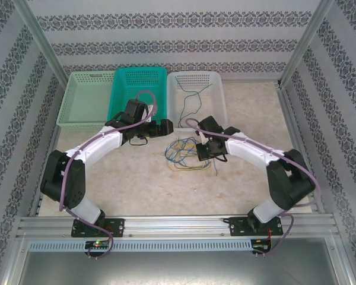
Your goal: Untangle the cables
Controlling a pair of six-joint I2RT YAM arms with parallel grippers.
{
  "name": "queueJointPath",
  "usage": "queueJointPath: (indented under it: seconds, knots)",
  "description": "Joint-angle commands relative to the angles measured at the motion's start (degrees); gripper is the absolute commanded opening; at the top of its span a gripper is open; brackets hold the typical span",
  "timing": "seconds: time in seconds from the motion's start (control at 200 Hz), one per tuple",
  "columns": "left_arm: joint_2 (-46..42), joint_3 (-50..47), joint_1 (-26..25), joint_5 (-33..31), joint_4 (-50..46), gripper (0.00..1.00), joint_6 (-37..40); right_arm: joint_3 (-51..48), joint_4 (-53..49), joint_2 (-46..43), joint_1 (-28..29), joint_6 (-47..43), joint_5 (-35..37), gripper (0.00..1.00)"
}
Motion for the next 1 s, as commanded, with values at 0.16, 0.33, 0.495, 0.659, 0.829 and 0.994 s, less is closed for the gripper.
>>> queueJointPath:
  seconds: [0.16, 0.33, 0.495, 0.659, 0.829, 0.994]
  knots:
    - [-2.05, -0.81, 0.66, 0.97, 2.79, 1.0, 0.05, 3.68, -0.49, -14.49, -2.44, -1.31, -9.07, 0.0]
    - [-3.47, -1.07, 0.07, 2.74, 5.0, 1.0, 0.9, 6.38, 0.27, -18.9, -3.68, 0.34, -12.7, 0.0]
    - [-5.04, -0.79, -3.16, 4.02, 7.08, 1.0, 4.62, 6.17, 6.79, -22.66, -6.28, 6.46, -16.24, 0.0]
    - [-4.96, 0.71, -7.45, 4.93, 9.13, 1.0, 7.97, 6.27, 12.95, -24.53, -8.42, 12.15, -18.89, 0.0]
    - [-4.88, 0.58, -9.08, 8.94, 14.85, 0.99, 8.37, 8.72, 14.0, -24.39, -10.4, 15.04, -21.01, 0.0]
    - [-4.0, 1.17, -10.57, 12.37, 17.65, 0.98, 8.66, 10.56, 16.69, -24.15, -13.94, 19.48, -25.19, 0.0]
